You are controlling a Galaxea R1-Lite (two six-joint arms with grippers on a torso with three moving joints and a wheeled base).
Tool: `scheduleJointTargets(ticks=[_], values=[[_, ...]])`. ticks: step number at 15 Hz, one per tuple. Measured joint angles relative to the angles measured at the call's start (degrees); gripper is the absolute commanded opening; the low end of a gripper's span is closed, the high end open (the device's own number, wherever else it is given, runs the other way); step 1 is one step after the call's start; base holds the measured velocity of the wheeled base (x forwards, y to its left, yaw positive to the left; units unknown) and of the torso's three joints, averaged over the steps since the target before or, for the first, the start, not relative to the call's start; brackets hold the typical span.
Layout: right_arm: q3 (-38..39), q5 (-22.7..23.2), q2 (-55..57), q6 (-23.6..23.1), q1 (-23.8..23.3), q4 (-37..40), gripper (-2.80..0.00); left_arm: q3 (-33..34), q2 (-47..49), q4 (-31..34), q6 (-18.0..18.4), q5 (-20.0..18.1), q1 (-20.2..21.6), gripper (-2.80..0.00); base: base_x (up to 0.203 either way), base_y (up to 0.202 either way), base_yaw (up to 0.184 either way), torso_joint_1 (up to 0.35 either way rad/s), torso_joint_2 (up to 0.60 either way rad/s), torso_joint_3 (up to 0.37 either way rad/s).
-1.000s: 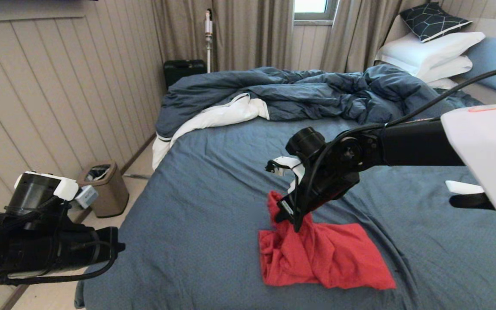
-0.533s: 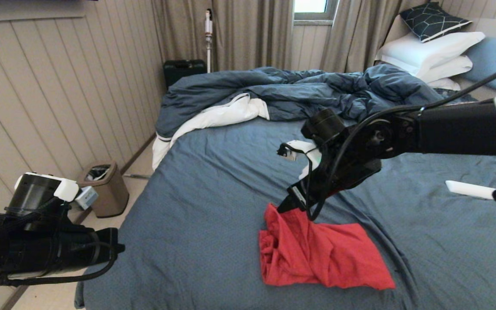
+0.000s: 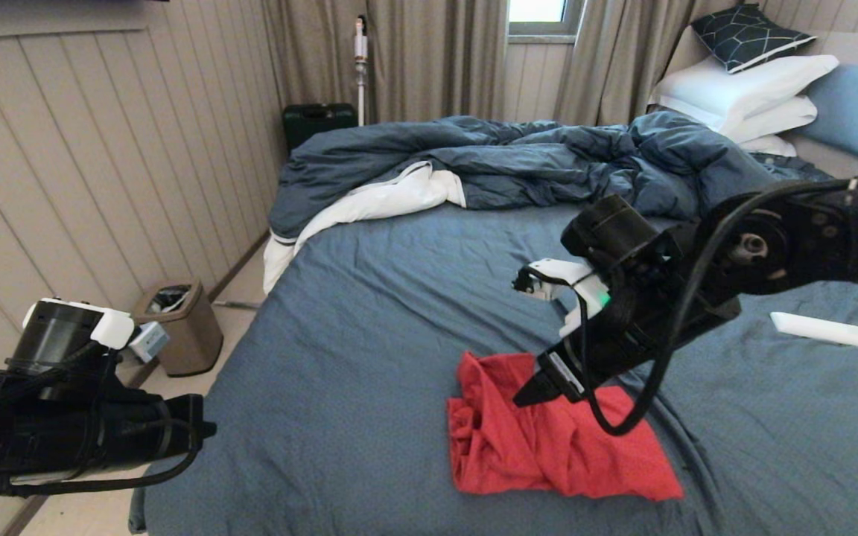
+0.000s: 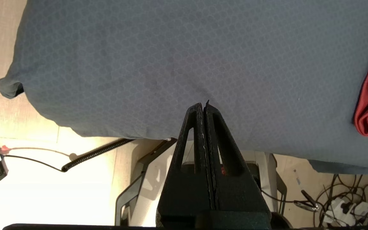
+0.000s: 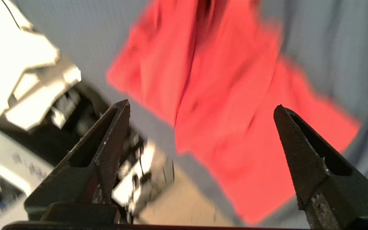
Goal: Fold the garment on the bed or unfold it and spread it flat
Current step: Fold the red T-shirt
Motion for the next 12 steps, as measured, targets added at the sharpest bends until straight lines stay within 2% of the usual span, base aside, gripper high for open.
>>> scheduleJointTargets(ticks=[4,12], values=[[9.2,-1.7,-6.0,1.9,2.5,-0.3,0.00,0.0,0.0,0.1,0.0,-0.1,0.0,-2.80,0.000,0.000,0.000,0.000,0.00,0.000],[11.2,-2.0,0.0,2.8,5.8,-4.1,0.00,-0.4,0.5,0.1,0.0,-0.9,0.1,-2.80,0.000,0.000,0.000,0.000,0.00,0.000]])
